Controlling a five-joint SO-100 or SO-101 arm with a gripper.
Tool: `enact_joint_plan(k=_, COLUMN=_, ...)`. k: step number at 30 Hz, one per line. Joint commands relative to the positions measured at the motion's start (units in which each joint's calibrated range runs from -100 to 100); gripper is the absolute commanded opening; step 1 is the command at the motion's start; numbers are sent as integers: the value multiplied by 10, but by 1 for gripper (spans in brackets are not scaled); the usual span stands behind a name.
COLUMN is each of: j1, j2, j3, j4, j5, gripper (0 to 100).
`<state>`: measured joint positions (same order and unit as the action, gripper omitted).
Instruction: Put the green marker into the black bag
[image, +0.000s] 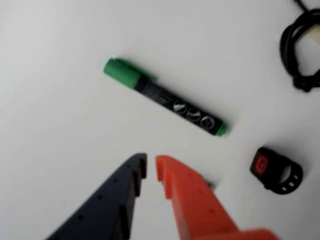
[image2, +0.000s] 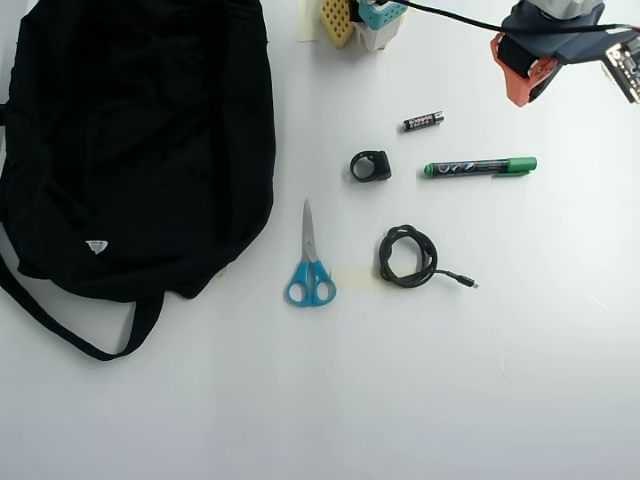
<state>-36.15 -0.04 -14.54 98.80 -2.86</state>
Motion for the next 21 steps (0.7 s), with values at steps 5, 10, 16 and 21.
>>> enact_joint_plan(k=5, j1=7, j2=-26, j3=4, j4=5, j5=-2, gripper=2)
enact_joint_plan(k=10, j1=7, j2=-25, j3=4, j4=5, j5=-2, gripper=2)
enact_joint_plan(k=16, j1=7, j2=-24, j3=5, j4=5, j5=-2, gripper=2)
enact_joint_plan(k=21, j1=7, j2=-24, j3=5, j4=5, j5=-2, gripper=2)
